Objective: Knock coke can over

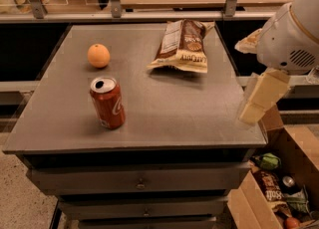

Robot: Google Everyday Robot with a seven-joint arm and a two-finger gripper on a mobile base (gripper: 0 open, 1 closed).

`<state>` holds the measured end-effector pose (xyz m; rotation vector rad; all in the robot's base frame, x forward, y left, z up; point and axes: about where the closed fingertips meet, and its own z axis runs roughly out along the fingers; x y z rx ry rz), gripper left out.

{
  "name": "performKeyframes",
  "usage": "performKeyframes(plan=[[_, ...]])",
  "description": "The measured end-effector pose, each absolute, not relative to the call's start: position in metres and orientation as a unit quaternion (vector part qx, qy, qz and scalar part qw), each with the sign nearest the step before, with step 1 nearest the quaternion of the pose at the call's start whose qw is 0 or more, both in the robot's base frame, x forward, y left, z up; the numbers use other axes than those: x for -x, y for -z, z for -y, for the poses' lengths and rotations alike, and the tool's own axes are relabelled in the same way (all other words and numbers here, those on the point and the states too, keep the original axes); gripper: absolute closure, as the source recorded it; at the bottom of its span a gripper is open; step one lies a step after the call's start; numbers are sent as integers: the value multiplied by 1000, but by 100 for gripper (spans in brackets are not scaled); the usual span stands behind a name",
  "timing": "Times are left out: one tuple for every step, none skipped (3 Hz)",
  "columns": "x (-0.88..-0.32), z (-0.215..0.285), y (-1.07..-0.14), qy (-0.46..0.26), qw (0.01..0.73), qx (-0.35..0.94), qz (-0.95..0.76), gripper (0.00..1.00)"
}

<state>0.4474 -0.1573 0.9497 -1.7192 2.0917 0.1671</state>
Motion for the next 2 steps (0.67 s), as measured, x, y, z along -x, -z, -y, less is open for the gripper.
performKeyframes(plan=[[-449, 128, -933, -102, 239, 616, -744, 0], [-450, 92, -920, -136, 265, 607, -737, 0]])
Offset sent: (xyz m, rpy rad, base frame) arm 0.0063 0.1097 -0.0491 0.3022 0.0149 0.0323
